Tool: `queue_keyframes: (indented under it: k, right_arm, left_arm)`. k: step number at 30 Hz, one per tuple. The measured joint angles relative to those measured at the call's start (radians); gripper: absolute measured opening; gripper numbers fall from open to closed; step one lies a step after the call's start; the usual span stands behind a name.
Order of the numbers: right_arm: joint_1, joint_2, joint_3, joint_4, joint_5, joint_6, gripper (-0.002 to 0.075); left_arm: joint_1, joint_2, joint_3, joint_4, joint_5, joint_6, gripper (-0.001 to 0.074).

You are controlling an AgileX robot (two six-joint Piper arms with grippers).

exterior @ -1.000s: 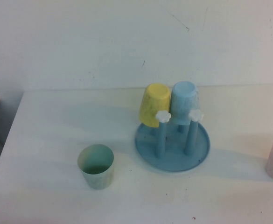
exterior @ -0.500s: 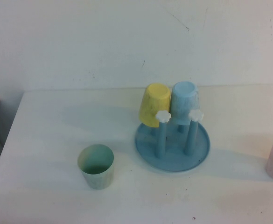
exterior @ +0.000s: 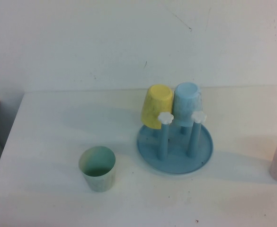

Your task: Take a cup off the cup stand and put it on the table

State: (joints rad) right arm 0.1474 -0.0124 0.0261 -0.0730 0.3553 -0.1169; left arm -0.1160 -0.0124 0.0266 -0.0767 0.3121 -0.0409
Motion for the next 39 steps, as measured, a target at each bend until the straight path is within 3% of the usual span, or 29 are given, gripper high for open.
queue_keyframes:
  k: [5, 11, 13, 18, 27, 32, 39]
  right_arm:
    - [0.0, 0.0, 0.0, 0.136, -0.004, 0.011, -0.0002]
    - [0.0, 0.0, 0.0, 0.758, -0.026, 0.112, -0.0002]
    - [0.0, 0.0, 0.0, 0.834, -0.052, 0.102, -0.0003]
    - [0.0, 0.0, 0.0, 0.816, -0.079, -0.076, -0.0002]
    - [0.0, 0.0, -0.02, 0.807, -0.029, -0.196, -0.0003]
    - [0.0, 0.128, -0.222, 0.696, 0.118, -0.304, -0.0003]
    - [0.0, 0.585, -0.674, 0.376, 0.501, -0.36, -0.0003]
  left_arm:
    - [0.0, 0.0, 0.0, 0.0, 0.0, 0.0, -0.0003]
    - [0.0, 0.0, 0.0, 0.0, 0.0, 0.0, -0.0003]
    - [0.0, 0.0, 0.0, 0.0, 0.0, 0.002, -0.0003]
    - [0.0, 0.0, 0.0, 0.0, 0.0, 0.004, -0.0003]
    - [0.0, 0.0, 0.0, 0.0, 0.0, 0.004, -0.0003]
    - [0.0, 0.0, 0.0, 0.0, 0.0, 0.004, -0.0003]
    - [0.0, 0.0, 0.0, 0.0, 0.002, 0.004, -0.0003]
